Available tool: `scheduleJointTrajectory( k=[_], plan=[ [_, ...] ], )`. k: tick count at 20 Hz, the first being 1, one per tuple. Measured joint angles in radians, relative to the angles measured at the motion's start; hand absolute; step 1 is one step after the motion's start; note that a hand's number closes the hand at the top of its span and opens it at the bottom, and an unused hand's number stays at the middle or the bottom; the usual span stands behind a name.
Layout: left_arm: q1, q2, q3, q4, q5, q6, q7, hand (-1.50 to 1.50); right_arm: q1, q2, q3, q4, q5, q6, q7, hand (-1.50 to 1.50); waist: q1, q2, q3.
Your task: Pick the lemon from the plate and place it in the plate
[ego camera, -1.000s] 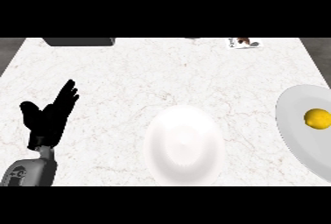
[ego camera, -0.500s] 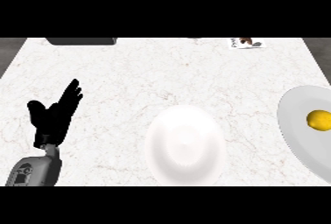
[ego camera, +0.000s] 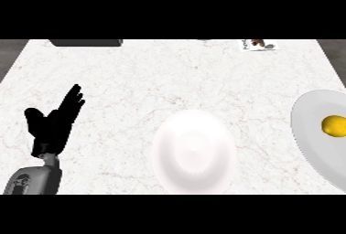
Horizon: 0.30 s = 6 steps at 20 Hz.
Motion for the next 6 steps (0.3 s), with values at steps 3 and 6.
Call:
scheduleJointTrajectory(
  k=[3,6],
  plan=[
    [0.005,0.004,0.004,-0.024,0.002,-0.007,0.016,0.0,-0.001,-0.027,0.015,0.079,0.03,-0.022,-0.057,-1.5,0.001,0.0,0.0],
    [-0.005,-0.008,0.003,-0.004,-0.009,0.0,0.009,0.0,-0.004,-0.063,0.031,0.134,0.043,-0.032,-0.074,-1.5,0.0,0.0,0.0]
  ],
)
